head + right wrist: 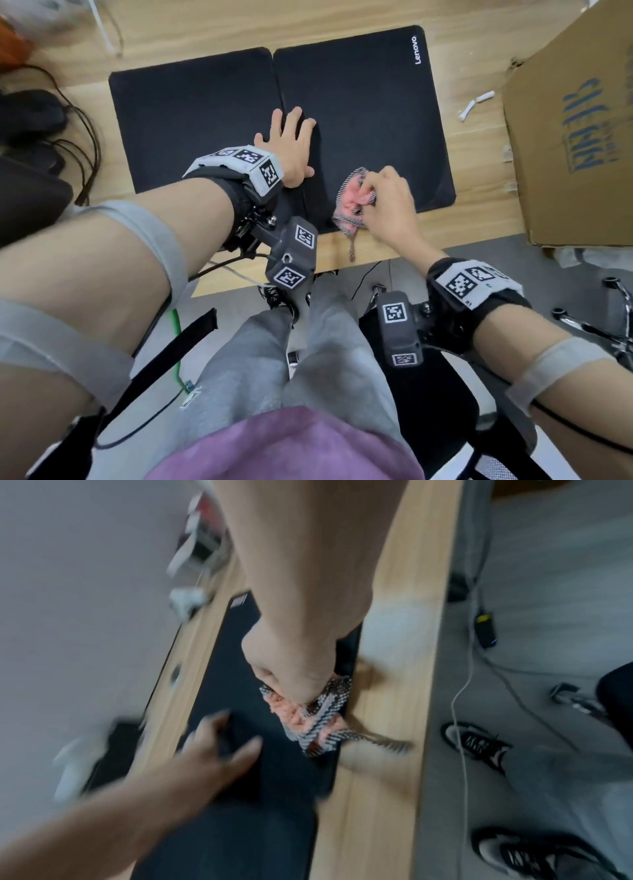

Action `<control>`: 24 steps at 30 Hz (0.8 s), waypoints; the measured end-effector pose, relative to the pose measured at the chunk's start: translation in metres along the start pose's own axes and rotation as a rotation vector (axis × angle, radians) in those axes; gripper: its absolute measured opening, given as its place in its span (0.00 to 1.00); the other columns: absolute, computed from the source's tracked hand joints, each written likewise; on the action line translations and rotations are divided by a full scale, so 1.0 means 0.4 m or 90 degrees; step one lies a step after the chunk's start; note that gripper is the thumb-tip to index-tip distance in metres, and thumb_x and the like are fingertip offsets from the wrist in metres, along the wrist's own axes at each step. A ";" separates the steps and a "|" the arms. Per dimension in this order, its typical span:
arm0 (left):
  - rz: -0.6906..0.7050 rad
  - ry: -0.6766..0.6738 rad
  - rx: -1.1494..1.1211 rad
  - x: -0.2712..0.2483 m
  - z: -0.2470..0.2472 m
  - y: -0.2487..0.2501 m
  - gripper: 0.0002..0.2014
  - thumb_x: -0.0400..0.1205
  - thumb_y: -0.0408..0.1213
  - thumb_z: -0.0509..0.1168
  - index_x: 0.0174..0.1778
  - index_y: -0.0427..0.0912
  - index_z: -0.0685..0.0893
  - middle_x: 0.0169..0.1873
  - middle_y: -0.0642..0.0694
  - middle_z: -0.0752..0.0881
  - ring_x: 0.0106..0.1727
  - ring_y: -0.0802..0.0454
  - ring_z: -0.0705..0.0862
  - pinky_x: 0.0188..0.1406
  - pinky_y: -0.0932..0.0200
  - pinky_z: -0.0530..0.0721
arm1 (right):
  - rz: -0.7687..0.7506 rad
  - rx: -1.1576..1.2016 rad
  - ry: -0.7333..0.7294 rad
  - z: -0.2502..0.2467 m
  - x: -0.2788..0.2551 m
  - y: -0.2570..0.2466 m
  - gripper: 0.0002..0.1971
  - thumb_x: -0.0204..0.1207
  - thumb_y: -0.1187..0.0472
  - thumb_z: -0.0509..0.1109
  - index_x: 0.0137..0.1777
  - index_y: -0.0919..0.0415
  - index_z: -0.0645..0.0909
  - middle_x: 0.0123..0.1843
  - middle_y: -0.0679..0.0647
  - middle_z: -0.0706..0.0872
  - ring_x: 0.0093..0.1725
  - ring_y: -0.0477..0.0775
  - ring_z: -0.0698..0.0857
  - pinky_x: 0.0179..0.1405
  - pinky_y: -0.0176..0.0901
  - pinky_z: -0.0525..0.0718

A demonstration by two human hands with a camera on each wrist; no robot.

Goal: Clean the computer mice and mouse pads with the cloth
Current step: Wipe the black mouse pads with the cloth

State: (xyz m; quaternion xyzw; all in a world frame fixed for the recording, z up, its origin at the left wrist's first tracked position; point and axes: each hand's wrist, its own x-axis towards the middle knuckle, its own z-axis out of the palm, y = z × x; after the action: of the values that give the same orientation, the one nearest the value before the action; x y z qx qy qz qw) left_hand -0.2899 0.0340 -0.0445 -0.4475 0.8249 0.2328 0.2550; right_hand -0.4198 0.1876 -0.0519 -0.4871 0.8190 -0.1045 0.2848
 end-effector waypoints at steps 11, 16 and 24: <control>-0.036 -0.035 0.092 0.025 -0.064 0.072 0.56 0.75 0.34 0.76 0.86 0.49 0.38 0.84 0.43 0.34 0.86 0.42 0.41 0.78 0.43 0.62 | 0.200 0.084 0.193 -0.101 -0.020 0.256 0.11 0.74 0.71 0.68 0.45 0.53 0.83 0.57 0.57 0.81 0.54 0.53 0.78 0.46 0.37 0.67; -0.024 -0.050 0.091 0.035 -0.062 0.055 0.57 0.74 0.38 0.77 0.86 0.50 0.39 0.84 0.44 0.35 0.86 0.43 0.42 0.71 0.40 0.72 | 0.188 0.071 0.176 -0.133 0.044 0.245 0.14 0.72 0.72 0.68 0.43 0.50 0.84 0.58 0.54 0.82 0.56 0.57 0.82 0.46 0.40 0.71; -0.016 -0.029 0.048 0.030 -0.062 0.057 0.56 0.73 0.32 0.77 0.86 0.50 0.42 0.85 0.45 0.37 0.86 0.43 0.43 0.57 0.46 0.80 | 0.152 0.038 0.188 -0.163 0.163 0.213 0.17 0.68 0.75 0.64 0.39 0.50 0.84 0.53 0.56 0.87 0.49 0.58 0.85 0.44 0.40 0.76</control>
State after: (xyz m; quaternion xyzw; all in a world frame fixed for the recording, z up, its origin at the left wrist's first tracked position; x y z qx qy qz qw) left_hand -0.3206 0.0226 -0.0297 -0.4423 0.8215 0.2086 0.2933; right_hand -0.5433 0.1678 -0.0608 -0.3573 0.9004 -0.1641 0.1863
